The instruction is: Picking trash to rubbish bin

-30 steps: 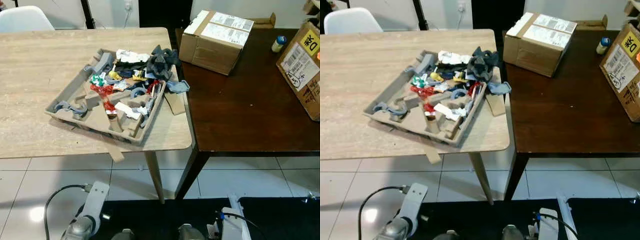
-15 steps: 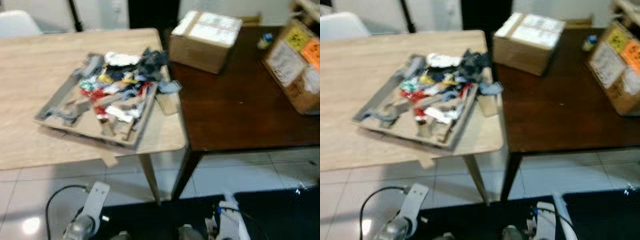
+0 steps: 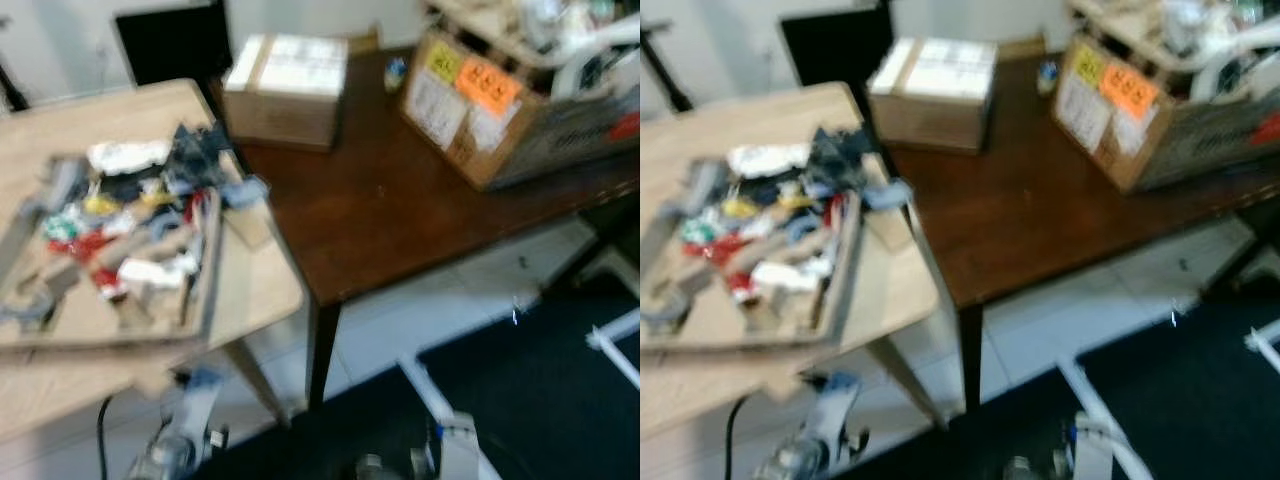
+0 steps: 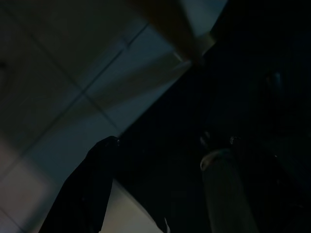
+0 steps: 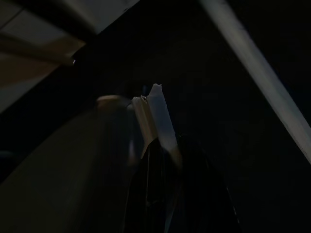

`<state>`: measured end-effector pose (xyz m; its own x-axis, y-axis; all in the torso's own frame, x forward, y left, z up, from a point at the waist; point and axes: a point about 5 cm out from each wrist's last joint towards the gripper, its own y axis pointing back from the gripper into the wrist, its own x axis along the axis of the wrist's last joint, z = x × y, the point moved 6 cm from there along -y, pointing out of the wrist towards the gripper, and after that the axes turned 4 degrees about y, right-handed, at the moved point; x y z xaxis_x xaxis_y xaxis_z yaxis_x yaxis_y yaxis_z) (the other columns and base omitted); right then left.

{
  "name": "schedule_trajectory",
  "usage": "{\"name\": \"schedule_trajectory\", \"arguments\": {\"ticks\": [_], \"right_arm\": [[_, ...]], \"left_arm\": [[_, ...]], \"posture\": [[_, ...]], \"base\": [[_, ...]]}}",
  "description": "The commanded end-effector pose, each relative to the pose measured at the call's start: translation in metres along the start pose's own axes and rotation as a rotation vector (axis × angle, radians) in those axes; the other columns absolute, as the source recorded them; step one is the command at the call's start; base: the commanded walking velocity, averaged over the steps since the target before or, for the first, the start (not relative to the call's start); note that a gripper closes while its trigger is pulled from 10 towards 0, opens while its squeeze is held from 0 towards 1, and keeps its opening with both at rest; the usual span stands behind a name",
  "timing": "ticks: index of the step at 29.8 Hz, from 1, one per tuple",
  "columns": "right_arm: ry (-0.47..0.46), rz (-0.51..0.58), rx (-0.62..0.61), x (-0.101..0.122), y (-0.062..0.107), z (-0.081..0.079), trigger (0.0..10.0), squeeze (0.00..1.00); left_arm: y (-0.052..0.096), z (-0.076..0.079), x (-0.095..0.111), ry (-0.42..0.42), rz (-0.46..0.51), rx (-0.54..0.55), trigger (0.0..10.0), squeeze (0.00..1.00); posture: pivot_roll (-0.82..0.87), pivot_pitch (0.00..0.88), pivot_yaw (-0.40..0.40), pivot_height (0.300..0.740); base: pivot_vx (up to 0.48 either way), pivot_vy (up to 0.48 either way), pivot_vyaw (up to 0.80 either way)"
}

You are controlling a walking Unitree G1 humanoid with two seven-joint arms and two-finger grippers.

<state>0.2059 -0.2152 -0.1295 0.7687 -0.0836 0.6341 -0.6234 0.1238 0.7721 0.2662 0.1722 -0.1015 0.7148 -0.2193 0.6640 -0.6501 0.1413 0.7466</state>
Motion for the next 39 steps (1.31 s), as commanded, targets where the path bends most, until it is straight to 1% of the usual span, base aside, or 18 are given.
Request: {"name": "schedule_trajectory", "arguments": {"ticks": [1, 10, 17, 21, 23, 26, 31, 35, 39], "right_arm": [[-0.004, -0.04, -0.009, -0.014, 0.003, 0.004, 10.0, 0.0], [0.0, -0.054, -0.003, -0.018, 0.003, 0.005, 10.0, 0.0], [-0.003, -0.077, -0.001, -0.026, 0.006, 0.007, 10.0, 0.0], [-0.001, -0.092, -0.004, -0.032, 0.007, 0.008, 10.0, 0.0], [0.0, -0.096, -0.004, -0.033, 0.007, 0.008, 10.0, 0.0], [0.004, -0.101, -0.004, -0.035, 0.008, 0.009, 10.0, 0.0], [0.003, -0.108, -0.01, -0.036, 0.008, 0.012, 10.0, 0.0], [-0.003, -0.112, -0.015, -0.037, 0.008, 0.012, 10.0, 0.0], [-0.009, -0.117, -0.016, -0.038, 0.008, 0.011, 10.0, 0.0]], "left_arm": [[0.001, 0.005, -0.013, 0.003, -0.038, -0.013, 10.0, 0.0], [0.002, 0.01, -0.015, -0.001, -0.035, -0.038, 10.0, 0.0], [0.003, 0.013, -0.023, -0.02, -0.054, -0.064, 10.0, 0.0], [0.004, 0.009, -0.024, 0.039, -0.049, -0.039, 10.0, 0.0], [0.004, 0.008, -0.023, 0.046, -0.043, -0.038, 10.0, 0.0], [0.004, 0.012, -0.022, 0.037, -0.041, -0.064, 10.0, 0.0], [0.004, 0.013, -0.024, 0.03, -0.047, -0.066, 10.0, 0.0], [0.005, 0.015, -0.027, 0.004, -0.054, -0.081, 10.0, 0.0], [0.004, 0.015, -0.026, 0.009, -0.051, -0.08, 10.0, 0.0]], "posture": [[0.05, 0.142, 0.036, 0.74], [0.05, 0.144, 0.031, 0.74], [0.04, 0.147, 0.032, 0.74], [0.04, 0.149, 0.036, 0.74], [0.04, 0.149, 0.036, 0.74], [0.04, 0.147, 0.035, 0.74], [0.04, 0.145, 0.035, 0.74], [0.04, 0.144, 0.036, 0.74], [0.04, 0.149, 0.046, 0.74]], "base": [[0.0, 0.0, -0.8], [0.0, 0.0, -0.8], [0.0, 0.0, -0.8], [0.0, 0.0, -0.8], [0.0, 0.0, -0.8], [0.0, 0.0, -0.8], [0.0, 0.0, -0.8], [0.0, 0.0, -0.8], [0.0, 0.0, -0.8]]}}
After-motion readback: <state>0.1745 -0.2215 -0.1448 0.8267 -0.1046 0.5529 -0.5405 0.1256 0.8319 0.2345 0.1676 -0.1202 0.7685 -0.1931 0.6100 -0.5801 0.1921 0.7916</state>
